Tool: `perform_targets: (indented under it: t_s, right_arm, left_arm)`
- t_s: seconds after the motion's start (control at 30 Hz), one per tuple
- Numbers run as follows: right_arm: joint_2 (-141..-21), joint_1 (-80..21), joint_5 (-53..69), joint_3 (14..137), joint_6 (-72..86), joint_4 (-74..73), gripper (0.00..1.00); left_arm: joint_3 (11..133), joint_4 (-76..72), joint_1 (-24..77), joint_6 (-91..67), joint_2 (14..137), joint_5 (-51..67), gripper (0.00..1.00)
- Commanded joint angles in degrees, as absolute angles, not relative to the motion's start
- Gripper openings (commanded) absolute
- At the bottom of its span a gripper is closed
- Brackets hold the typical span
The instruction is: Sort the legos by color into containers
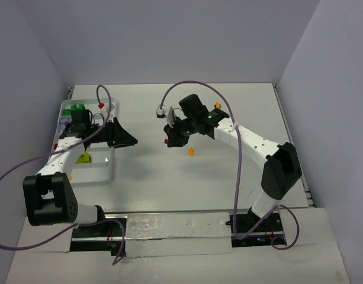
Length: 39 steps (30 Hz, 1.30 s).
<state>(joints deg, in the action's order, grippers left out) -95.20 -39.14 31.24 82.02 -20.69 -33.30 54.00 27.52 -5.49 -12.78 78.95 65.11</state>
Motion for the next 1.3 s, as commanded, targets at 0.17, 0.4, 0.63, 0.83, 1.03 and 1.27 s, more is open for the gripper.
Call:
perform_targets:
  t_s: [0.17, 0.4, 0.63, 0.83, 1.03, 1.27]
  right_arm:
    - [-94.0, -44.4, 29.0, 85.6, -16.4, -30.1, 0.00]
    - [-94.8, -45.1, 29.5, 86.4, -15.4, -30.1, 0.00]
    - [-95.3, -45.6, 29.4, 87.2, -15.1, -30.1, 0.00]
    - [-95.5, -45.8, 29.1, 87.6, -15.2, -30.2, 0.00]
    - [-95.6, -46.0, 28.2, 87.6, -15.0, -30.0, 0.00]
    - [-95.9, -46.1, 27.3, 87.9, -14.8, -29.5, 0.00]
  left_arm:
    - [51.1, -3.6, 4.2, -40.9, 79.0, 69.4, 0.56]
    - [51.7, -4.1, 9.4, -41.3, 80.3, 68.0, 0.54]
    - [53.7, -2.4, 11.4, -40.6, 82.4, 67.8, 0.55]
    - [54.3, -1.9, 12.8, -40.5, 83.4, 68.0, 0.51]
    - [54.4, -2.6, 13.7, -41.5, 84.0, 69.1, 0.34]
    - [53.7, -5.8, 13.8, -45.0, 85.5, 71.6, 0.18]
